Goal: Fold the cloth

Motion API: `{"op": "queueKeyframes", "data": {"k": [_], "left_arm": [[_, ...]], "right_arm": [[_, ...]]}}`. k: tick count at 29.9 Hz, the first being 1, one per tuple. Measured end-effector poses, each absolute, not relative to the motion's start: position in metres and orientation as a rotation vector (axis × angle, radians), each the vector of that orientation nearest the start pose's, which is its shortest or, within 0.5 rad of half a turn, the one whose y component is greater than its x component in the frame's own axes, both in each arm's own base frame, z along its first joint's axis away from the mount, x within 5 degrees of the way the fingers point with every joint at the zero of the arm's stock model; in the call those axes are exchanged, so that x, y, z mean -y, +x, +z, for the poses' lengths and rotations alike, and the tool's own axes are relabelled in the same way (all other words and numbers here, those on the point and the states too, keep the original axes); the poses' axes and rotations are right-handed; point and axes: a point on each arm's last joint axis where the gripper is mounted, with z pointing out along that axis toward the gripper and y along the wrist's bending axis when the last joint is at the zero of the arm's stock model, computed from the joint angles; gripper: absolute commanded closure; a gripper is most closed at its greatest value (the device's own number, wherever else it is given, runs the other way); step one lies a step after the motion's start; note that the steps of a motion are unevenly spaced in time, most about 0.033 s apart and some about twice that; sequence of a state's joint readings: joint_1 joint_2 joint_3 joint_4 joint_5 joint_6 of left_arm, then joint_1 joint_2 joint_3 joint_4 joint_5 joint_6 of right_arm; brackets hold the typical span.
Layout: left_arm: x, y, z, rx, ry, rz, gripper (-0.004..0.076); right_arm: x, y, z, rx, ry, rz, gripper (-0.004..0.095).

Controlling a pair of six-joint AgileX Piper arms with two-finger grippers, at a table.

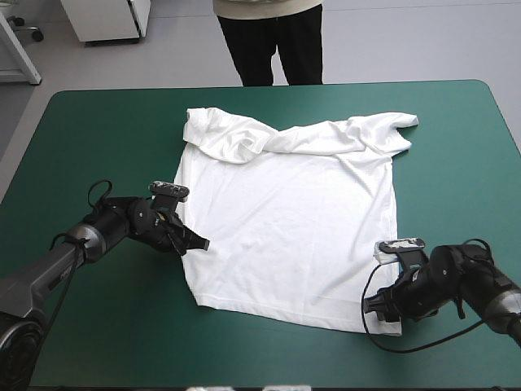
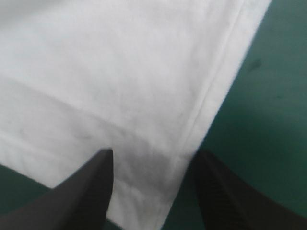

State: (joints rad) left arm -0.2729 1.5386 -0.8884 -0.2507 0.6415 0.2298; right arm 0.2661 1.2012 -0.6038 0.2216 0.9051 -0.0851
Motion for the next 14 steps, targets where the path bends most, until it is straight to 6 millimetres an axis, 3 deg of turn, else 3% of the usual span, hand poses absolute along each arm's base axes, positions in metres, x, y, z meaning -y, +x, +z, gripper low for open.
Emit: {"op": "queueKeyframes", "data": {"k": [2, 4, 8, 14], "left_arm": [[0.0902, 0.2724, 0.2077, -2.733, 0.455, -0.270, 0.0733], [0.0900, 0.2717, 0.2072, -2.739, 0.460, -0.267, 0.0733], [0.0900, 0.2713, 0.2070, -2.741, 0.473, -0.259, 0.0733], [0.0900, 0.2717, 0.2075, -2.733, 0.479, -0.251, 0.0733]], "right_arm": [[-0.0663, 0.1704, 0.2063, -2.997, -0.332, 0.249, 0.0433], [-0.0687, 0.1733, 0.2045, -3.021, -0.329, 0.220, 0.0540], [-0.0685, 0.1752, 0.2037, -3.028, -0.379, 0.188, 0.0912], [-0.0670, 0.1768, 0.2032, -2.994, -0.513, 0.152, 0.0913]]}}
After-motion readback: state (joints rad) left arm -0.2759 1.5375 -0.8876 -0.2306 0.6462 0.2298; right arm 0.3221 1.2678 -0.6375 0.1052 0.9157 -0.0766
